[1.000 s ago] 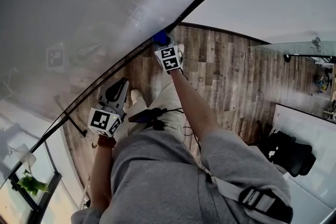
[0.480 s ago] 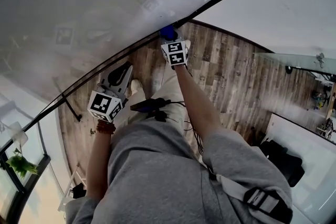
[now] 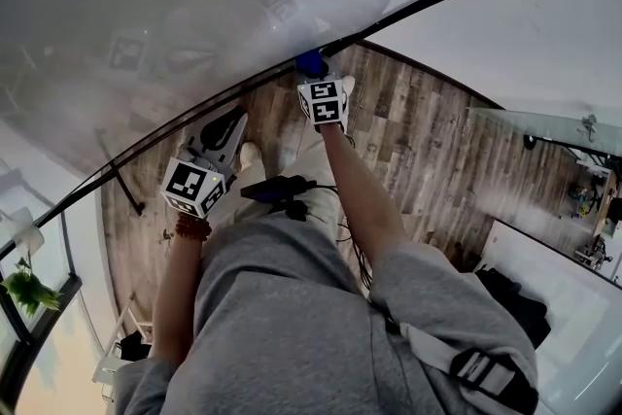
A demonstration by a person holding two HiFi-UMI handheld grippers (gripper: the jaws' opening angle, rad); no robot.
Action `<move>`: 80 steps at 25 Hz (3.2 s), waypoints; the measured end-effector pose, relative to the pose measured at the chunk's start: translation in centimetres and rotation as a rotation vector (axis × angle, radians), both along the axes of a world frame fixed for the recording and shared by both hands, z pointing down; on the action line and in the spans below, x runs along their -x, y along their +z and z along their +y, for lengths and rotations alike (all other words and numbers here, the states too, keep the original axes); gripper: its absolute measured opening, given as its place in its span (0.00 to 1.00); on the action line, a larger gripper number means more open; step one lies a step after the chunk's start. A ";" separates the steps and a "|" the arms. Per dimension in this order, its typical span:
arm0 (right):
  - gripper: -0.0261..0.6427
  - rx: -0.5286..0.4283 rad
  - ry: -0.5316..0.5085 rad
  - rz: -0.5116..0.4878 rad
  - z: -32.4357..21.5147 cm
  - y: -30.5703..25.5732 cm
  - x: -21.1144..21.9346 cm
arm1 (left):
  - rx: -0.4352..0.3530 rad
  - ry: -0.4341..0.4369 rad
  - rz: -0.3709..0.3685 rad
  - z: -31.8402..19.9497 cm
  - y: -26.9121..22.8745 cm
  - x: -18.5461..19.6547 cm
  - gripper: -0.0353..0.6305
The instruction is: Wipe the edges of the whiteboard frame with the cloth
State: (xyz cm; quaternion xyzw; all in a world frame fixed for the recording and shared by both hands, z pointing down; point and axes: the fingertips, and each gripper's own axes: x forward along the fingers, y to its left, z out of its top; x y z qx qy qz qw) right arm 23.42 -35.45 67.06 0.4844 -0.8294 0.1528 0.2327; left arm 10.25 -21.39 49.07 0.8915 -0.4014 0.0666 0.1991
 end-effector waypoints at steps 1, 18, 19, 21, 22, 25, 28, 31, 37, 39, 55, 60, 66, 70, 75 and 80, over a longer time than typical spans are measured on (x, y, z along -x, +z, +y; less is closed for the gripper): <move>0.22 0.001 -0.001 -0.001 0.1 0.0 0.3 | 0.000 -0.002 0.001 0.1 0.0 0.2 0.12; 0.22 0.045 -0.015 -0.030 1.1 0.0 2.1 | -0.007 -0.035 0.018 -0.3 -0.4 0.6 0.12; 0.22 0.047 -0.017 -0.031 1.2 0.0 2.1 | -0.007 -0.036 0.018 -0.3 -0.3 0.5 0.12; 0.22 0.053 -0.015 -0.037 1.3 0.0 2.1 | -0.005 -0.038 0.018 -0.2 -0.2 0.5 0.12; 0.22 0.055 -0.014 -0.042 1.3 0.0 2.1 | -0.004 -0.039 0.016 -0.2 -0.1 0.5 0.12; 0.22 0.057 -0.026 -0.048 1.5 0.1 2.7 | 0.001 -0.045 0.013 0.1 0.1 0.8 0.12; 0.22 0.052 -0.035 -0.049 1.5 -0.1 3.4 | -0.005 -0.050 0.013 0.1 0.0 1.2 0.12; 0.22 0.062 -0.036 -0.055 2.2 -0.1 4.0 | -0.001 -0.055 0.014 0.6 0.0 1.4 0.12; 0.22 0.078 -0.039 -0.063 2.6 -0.1 4.3 | 0.001 -0.050 0.019 0.9 0.0 0.9 0.12; 0.22 0.080 -0.039 -0.069 2.9 -0.2 4.4 | 0.001 -0.044 0.020 1.2 0.0 0.8 0.12; 0.22 0.088 -0.096 -0.076 5.0 -0.8 7.2 | -0.005 -0.097 0.040 3.0 0.0 3.0 0.12; 0.22 0.096 -0.111 -0.086 5.5 -0.8 8.0 | -0.001 -0.130 0.072 3.3 -0.1 3.8 0.12; 0.22 0.105 -0.135 -0.090 6.0 -0.8 9.2 | -0.001 -0.145 0.090 3.3 -0.1 4.0 0.12; 0.22 0.111 -0.154 -0.096 6.4 -0.8 9.7 | -0.006 -0.149 0.105 3.5 -0.2 4.0 0.12; 0.22 0.118 -0.167 -0.098 6.9 -0.8 10.5 | -0.008 -0.181 0.128 3.5 -0.4 5.1 0.12; 0.22 0.122 -0.169 -0.112 7.2 -0.9 11.2 | -0.005 -0.172 0.132 3.9 -0.2 5.3 0.12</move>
